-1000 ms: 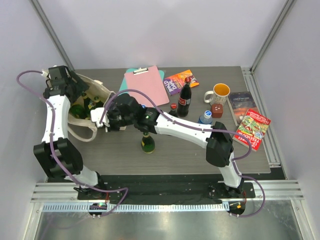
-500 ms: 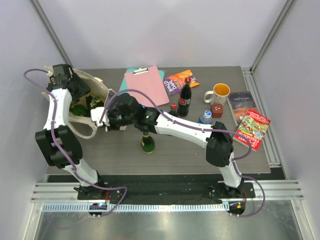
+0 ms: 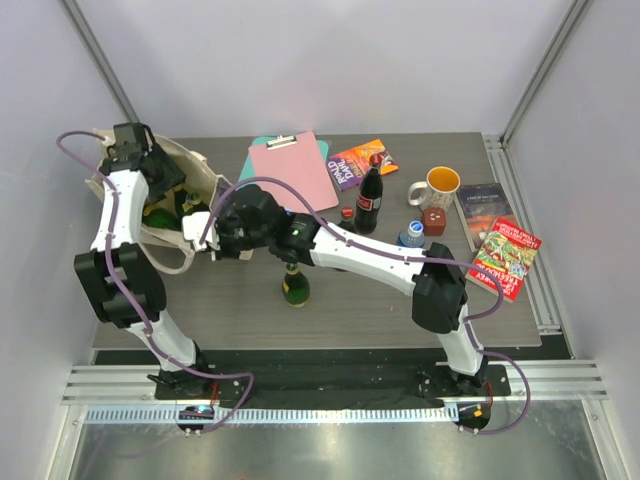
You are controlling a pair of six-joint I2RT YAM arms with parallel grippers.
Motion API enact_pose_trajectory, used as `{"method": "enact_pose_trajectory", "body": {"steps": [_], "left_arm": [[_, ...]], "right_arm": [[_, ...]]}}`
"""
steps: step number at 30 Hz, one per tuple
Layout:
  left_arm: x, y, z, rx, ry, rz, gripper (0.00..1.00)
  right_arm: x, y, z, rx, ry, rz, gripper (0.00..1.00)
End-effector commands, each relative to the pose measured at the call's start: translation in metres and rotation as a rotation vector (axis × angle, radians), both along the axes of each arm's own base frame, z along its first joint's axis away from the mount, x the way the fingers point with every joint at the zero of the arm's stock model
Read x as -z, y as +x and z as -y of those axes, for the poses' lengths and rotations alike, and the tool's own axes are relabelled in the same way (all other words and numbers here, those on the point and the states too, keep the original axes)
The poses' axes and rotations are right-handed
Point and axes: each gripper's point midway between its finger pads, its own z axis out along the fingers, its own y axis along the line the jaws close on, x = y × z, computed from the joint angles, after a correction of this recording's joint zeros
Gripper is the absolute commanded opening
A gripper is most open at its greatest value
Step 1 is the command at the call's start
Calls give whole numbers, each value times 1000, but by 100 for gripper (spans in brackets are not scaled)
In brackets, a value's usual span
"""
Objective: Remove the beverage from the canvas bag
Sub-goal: Take out the drink from the canvas bag.
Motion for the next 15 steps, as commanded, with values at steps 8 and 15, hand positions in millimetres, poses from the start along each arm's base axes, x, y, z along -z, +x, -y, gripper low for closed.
{"method": "enact_pose_trajectory", "body": {"steps": [8,15], "left_arm": [[-2,8,7,37,35,-25,56],[-2,15,8,52,31,-26,45]], "right_arm": [[-25,-2,4,-3,49,26,1],[-25,0,6,1,50,24,1]]}}
